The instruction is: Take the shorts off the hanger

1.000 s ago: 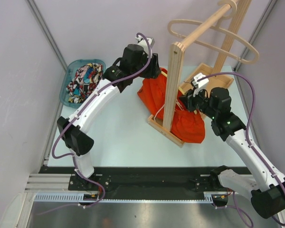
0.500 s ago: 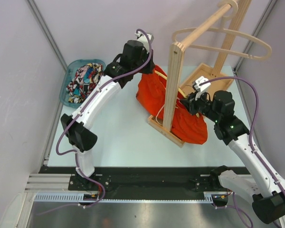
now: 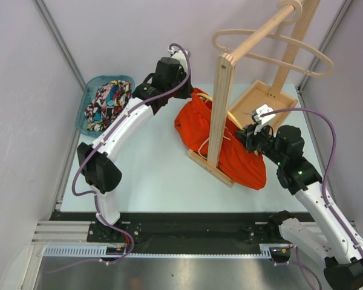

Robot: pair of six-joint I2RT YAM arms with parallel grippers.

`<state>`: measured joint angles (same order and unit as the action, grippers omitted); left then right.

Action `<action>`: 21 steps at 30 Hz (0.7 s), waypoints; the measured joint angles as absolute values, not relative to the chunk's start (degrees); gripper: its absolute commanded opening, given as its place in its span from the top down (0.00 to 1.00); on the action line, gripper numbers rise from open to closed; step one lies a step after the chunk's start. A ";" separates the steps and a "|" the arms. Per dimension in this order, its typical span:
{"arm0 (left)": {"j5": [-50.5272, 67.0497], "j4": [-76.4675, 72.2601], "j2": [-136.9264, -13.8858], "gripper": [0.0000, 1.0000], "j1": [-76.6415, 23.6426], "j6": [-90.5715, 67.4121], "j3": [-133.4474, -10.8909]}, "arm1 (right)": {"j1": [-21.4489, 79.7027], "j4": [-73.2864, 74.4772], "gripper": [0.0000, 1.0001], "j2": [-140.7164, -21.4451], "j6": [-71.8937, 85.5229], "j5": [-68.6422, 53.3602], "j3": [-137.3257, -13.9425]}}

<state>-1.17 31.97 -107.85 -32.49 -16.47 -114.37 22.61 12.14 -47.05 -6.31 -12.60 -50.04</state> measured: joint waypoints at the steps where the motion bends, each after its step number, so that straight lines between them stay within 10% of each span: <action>1: -0.67 31.38 -107.77 1.00 -32.42 -16.80 -113.65 | 22.61 12.08 1.00 -46.48 -5.98 -12.34 -49.58; 21: 4.71 27.94 -104.55 1.00 -32.34 -19.03 -109.43 | 21.43 12.25 1.00 -37.04 -2.39 -11.18 -44.71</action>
<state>4.71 27.94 -104.55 -32.34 -19.03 -109.43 21.43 12.25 -37.04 -2.39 -11.18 -44.71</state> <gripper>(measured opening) 0.008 0.180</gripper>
